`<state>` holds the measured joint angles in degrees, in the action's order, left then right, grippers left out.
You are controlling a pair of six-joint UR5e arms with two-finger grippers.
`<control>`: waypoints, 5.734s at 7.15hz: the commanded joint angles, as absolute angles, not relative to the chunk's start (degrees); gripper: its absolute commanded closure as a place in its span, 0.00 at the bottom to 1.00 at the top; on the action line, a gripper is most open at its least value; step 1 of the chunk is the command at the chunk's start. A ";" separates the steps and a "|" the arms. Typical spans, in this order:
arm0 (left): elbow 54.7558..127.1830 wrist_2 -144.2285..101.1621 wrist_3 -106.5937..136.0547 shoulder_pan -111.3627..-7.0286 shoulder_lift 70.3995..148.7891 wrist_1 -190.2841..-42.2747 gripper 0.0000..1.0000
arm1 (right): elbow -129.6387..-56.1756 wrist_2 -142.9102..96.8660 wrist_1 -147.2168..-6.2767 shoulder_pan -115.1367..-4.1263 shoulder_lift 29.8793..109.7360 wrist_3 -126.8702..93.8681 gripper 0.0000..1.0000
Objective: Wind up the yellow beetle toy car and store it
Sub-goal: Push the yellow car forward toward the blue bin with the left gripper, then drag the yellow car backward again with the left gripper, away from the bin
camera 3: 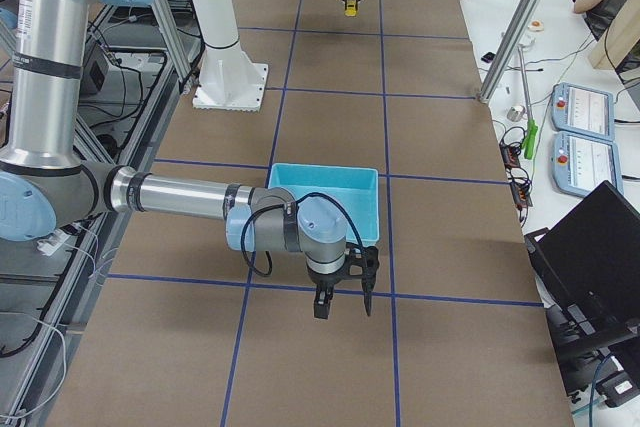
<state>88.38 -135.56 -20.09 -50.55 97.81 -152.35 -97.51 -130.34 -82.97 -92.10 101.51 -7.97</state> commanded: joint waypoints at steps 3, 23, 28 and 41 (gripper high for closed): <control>81.06 -134.21 -17.58 -44.31 107.30 -154.24 1.00 | -97.47 -130.34 -82.97 -92.29 101.51 -8.00 0.00; 78.49 -138.16 -18.90 -47.80 99.49 -159.17 1.00 | -97.38 -130.34 -82.97 -92.29 101.60 -8.00 0.00; 78.05 -136.67 -18.81 -47.37 98.53 -160.57 1.00 | -97.38 -130.34 -82.97 -92.29 101.60 -8.00 0.00; 76.04 -136.93 -18.72 -49.22 93.08 -165.93 0.81 | -97.38 -130.34 -82.97 -92.29 101.60 -8.00 0.00</control>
